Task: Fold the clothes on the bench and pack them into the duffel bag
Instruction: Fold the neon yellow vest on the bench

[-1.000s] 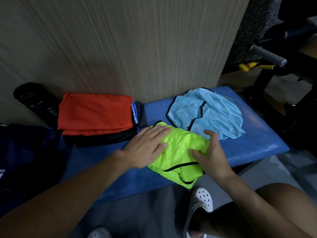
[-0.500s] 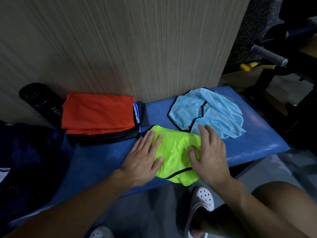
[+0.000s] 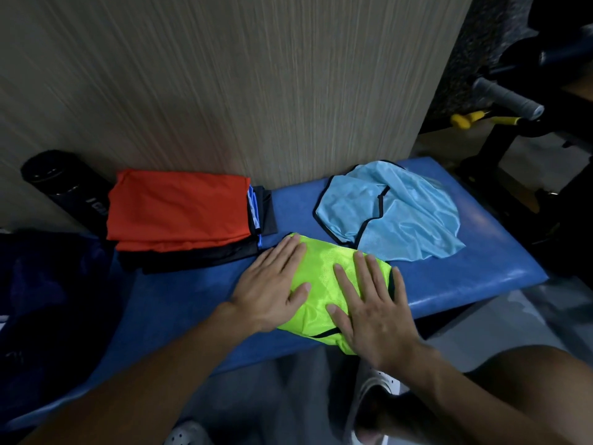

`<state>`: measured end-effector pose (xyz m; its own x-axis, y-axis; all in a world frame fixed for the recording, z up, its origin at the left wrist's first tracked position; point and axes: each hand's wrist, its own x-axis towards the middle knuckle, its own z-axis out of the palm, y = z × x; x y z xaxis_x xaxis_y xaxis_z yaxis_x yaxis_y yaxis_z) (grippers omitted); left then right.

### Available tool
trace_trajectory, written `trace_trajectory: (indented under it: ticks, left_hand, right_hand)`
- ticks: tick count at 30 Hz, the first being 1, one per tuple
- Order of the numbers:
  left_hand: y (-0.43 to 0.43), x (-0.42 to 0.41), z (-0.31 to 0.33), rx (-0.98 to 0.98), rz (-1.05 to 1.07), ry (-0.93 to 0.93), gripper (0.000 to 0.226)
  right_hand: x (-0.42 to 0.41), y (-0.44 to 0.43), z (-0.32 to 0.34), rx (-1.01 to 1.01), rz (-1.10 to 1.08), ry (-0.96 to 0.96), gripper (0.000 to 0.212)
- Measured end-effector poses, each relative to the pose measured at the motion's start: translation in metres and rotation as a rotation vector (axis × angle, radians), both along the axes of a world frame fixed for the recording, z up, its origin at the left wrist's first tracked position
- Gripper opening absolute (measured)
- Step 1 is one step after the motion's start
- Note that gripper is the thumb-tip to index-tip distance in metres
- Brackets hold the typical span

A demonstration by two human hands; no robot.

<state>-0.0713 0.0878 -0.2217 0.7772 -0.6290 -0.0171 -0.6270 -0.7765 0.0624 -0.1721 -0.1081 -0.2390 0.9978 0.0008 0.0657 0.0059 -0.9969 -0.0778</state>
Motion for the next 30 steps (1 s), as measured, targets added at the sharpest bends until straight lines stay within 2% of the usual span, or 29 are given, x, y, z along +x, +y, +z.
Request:
trace_trajectory:
  ticks: [4,7,11,13,15,18,22,24,26,27,30]
  left_hand:
    - [0.000,-0.002,0.004,0.034,0.125,0.104,0.096]
    - [0.004,-0.009,0.008,0.065,0.142,0.115,0.100]
    - [0.000,-0.002,0.035,0.047,0.131,0.024,0.093]
    - [-0.005,0.014,0.053,-0.011,0.031,0.005,0.080]
    - [-0.013,0.033,0.069,-0.001,-0.097,0.170,0.079]
    - [-0.027,0.054,0.080,0.182,-0.127,0.405,0.103]
    - [-0.031,0.062,0.076,0.194,-0.093,0.406,0.111]
    - [-0.029,0.065,0.070,0.174,-0.082,0.389,0.092]
    - [-0.026,0.065,0.063,0.107,-0.050,0.406,0.055]
    - [-0.025,0.064,0.062,0.071,-0.040,0.419,0.048]
    - [-0.016,0.058,0.062,-0.016,-0.022,0.472,0.044]
  right_hand:
    - [0.000,-0.002,0.000,0.039,-0.024,-0.024,0.067]
    - [0.002,-0.005,0.005,0.175,-0.139,-0.080,0.067]
    - [0.008,-0.012,0.016,0.330,-0.298,-0.193,0.072]
    - [0.009,-0.013,0.019,0.396,-0.348,-0.194,0.077]
    - [0.009,-0.014,0.020,0.444,-0.372,-0.156,0.085]
    - [0.011,-0.016,0.021,0.465,-0.384,-0.125,0.100]
    - [0.016,-0.018,0.022,0.554,-0.393,-0.115,0.111]
    - [0.017,-0.018,0.022,0.615,-0.383,-0.128,0.111]
    - [0.017,-0.017,0.019,0.663,-0.396,-0.129,0.106]
    - [0.018,-0.016,0.017,0.665,-0.398,-0.140,0.097]
    - [0.020,-0.016,0.012,0.591,-0.345,-0.180,0.047]
